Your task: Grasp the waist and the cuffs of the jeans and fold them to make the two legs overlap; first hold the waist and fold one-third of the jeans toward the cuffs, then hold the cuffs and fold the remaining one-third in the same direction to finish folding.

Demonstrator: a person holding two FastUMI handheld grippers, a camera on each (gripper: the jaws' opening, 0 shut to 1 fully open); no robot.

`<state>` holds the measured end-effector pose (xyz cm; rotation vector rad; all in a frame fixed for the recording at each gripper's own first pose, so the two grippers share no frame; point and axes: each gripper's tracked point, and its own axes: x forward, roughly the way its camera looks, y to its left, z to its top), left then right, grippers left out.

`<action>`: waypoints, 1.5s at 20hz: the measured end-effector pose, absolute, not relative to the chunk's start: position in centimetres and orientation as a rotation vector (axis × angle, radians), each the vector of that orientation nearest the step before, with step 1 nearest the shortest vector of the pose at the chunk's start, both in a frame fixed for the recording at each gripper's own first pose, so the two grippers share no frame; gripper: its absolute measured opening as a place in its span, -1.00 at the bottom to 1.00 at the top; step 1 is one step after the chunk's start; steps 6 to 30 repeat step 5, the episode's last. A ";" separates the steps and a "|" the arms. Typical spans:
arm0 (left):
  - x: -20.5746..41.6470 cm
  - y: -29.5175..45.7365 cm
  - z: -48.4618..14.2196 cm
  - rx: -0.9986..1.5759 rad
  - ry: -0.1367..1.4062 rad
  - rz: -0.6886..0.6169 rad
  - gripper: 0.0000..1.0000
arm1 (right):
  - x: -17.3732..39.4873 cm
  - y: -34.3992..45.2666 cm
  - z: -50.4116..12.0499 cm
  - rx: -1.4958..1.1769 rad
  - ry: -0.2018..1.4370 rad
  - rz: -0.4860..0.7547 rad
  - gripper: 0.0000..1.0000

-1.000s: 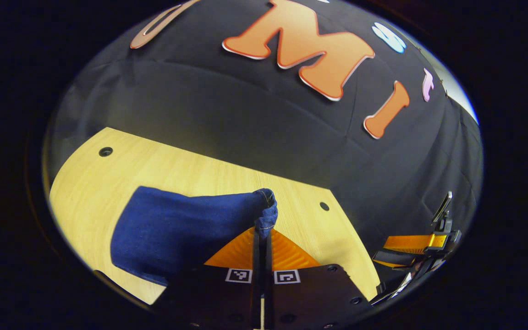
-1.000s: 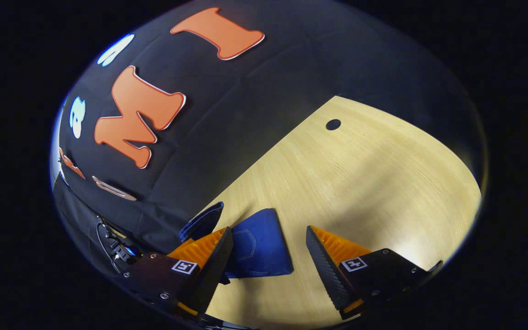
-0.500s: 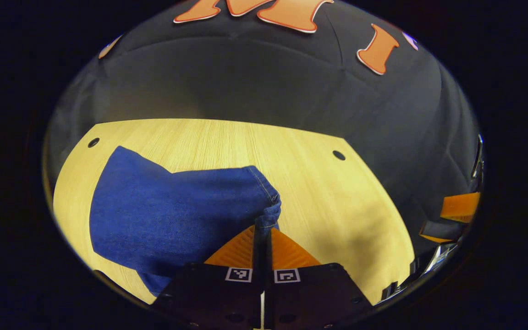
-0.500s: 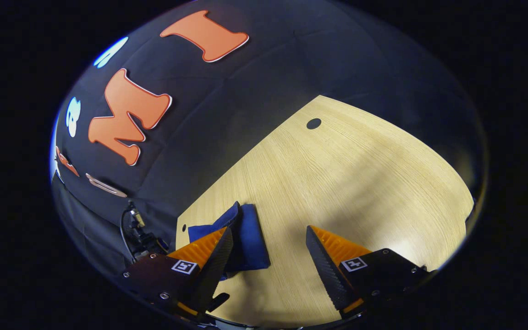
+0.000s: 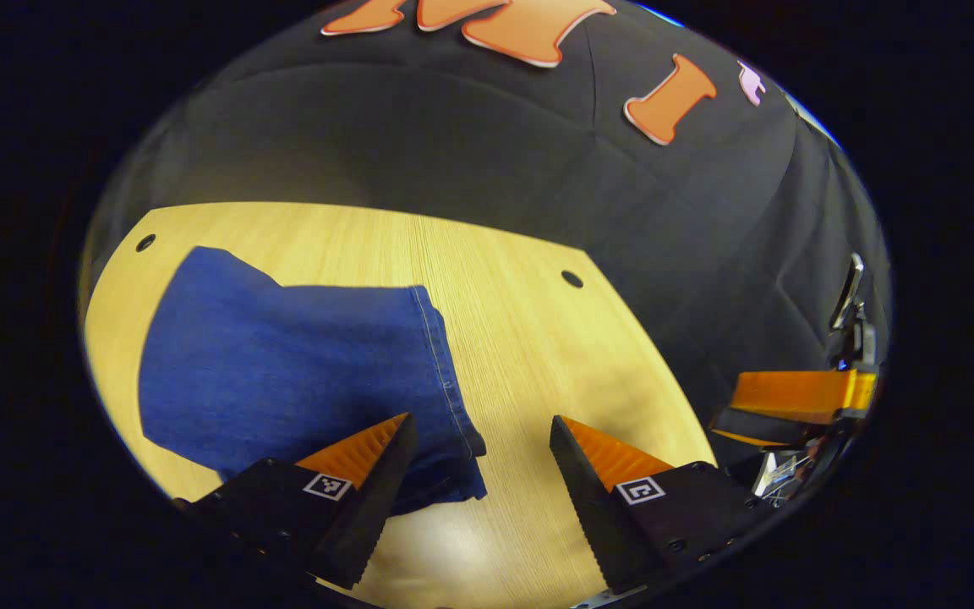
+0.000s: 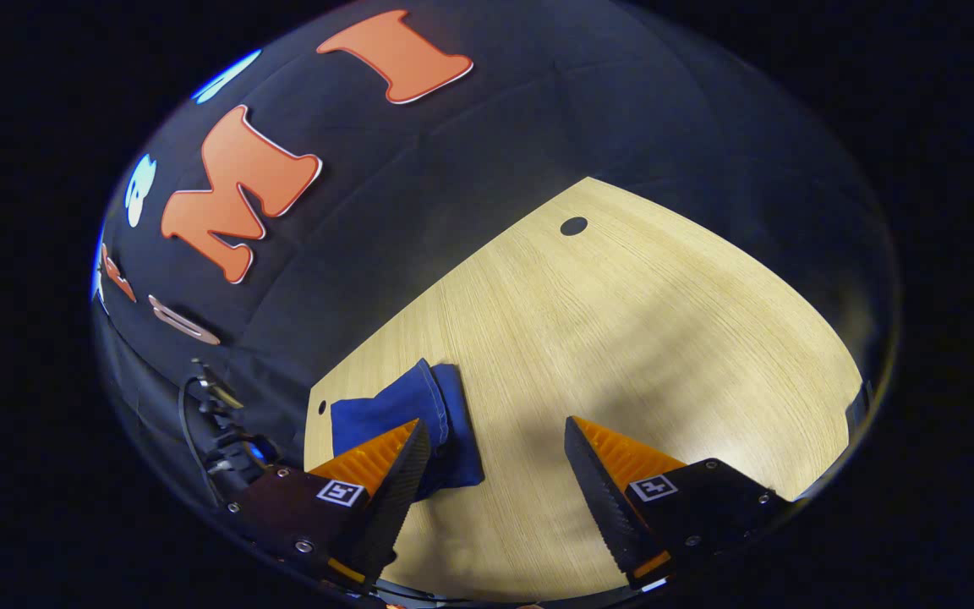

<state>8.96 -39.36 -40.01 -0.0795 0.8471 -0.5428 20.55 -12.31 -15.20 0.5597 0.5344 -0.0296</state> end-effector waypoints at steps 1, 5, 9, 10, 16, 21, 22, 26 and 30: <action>9.0 -37.6 -37.5 -0.102 0.806 -0.535 0.94 | 20.5 -11.2 -15.2 0.542 0.536 -0.022 0.97; 10.3 -28.5 -28.5 -0.136 0.632 -0.465 0.94 | 20.2 -6.8 -13.1 0.459 0.471 -0.016 0.97; 10.3 -28.5 -28.5 -0.136 0.632 -0.465 0.94 | 20.2 -6.8 -13.1 0.459 0.471 -0.016 0.97; 10.3 -28.5 -28.5 -0.136 0.632 -0.465 0.94 | 20.2 -6.8 -13.1 0.459 0.471 -0.016 0.97; 10.3 -28.5 -28.5 -0.136 0.632 -0.465 0.94 | 20.2 -6.8 -13.1 0.459 0.471 -0.016 0.97; 10.3 -28.5 -28.5 -0.136 0.632 -0.465 0.94 | 20.2 -6.8 -13.1 0.459 0.471 -0.016 0.97; 10.3 -28.5 -28.5 -0.136 0.632 -0.465 0.94 | 20.2 -6.8 -13.1 0.459 0.471 -0.016 0.97; 10.3 -28.5 -28.5 -0.136 0.632 -0.465 0.94 | 20.2 -6.8 -13.1 0.459 0.471 -0.016 0.97; 10.3 -28.5 -28.5 -0.136 0.632 -0.465 0.94 | 20.2 -6.8 -13.1 0.459 0.471 -0.016 0.97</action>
